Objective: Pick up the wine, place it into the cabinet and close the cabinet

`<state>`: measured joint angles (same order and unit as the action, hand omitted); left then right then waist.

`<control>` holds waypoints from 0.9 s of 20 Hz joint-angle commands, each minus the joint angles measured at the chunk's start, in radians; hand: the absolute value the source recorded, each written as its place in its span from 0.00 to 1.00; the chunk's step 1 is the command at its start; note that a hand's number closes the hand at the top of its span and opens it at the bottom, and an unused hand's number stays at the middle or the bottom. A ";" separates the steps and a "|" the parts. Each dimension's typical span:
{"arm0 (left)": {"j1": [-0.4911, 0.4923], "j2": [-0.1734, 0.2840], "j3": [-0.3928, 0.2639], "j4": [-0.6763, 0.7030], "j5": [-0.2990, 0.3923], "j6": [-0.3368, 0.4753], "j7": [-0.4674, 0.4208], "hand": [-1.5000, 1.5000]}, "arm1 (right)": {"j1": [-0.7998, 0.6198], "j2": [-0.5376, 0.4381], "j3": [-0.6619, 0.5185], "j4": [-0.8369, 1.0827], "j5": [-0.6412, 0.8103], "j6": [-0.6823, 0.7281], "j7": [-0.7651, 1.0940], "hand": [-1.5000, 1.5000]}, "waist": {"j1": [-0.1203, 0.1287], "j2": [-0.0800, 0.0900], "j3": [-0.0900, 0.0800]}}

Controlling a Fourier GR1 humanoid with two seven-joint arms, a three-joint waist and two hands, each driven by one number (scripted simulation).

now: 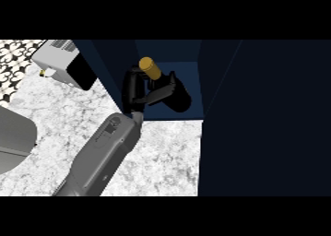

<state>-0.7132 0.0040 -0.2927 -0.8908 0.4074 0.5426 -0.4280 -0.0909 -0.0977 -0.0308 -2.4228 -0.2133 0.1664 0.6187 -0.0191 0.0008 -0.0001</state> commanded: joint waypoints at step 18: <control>-0.280 0.014 0.176 0.462 0.015 -0.024 -0.209 1.00 | 0.059 0.013 0.014 -0.113 -0.078 0.025 0.006 0.00 | -0.014 0.006 0.000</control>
<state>-0.9687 0.0130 -0.1596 -0.5045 0.4259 0.5339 -0.5903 -0.0703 -0.0865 -0.0203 -2.4142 -0.2225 0.1940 0.5826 -0.0346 0.0065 -0.0001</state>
